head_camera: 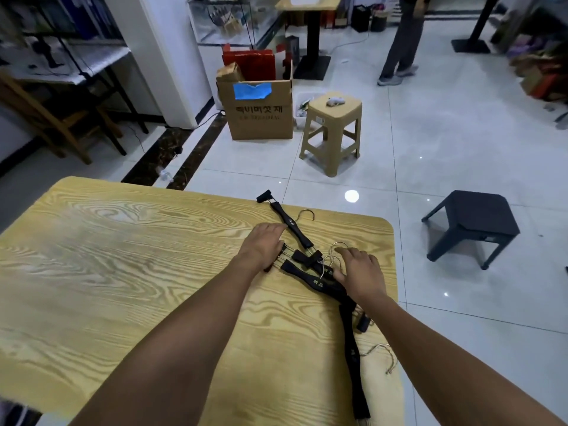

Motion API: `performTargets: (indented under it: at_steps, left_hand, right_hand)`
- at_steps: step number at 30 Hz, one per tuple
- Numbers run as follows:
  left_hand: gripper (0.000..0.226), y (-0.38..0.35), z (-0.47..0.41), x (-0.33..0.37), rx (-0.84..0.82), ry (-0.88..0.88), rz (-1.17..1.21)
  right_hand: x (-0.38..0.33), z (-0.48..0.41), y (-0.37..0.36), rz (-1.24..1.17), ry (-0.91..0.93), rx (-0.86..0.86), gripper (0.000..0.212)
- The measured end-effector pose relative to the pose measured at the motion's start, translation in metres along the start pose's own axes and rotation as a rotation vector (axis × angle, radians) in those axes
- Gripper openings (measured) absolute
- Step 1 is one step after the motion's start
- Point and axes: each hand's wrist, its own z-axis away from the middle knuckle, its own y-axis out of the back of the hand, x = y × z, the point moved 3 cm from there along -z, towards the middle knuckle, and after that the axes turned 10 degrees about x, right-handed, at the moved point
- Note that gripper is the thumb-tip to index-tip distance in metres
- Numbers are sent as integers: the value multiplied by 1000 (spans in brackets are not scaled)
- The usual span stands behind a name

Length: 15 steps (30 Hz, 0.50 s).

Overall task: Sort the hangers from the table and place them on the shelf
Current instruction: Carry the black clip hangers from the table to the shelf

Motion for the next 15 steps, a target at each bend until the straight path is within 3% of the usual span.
performTargets:
  at_steps: [10,15]
  left_hand:
    - [52,-44,-85,-29,-70,-61,-10]
    - [63,-68,-117,-36,-150,-180,-144]
  right_hand:
    - [4,-44,-36,-76,-64,43,45]
    - [2,-55,-57,-74,-60,126,39]
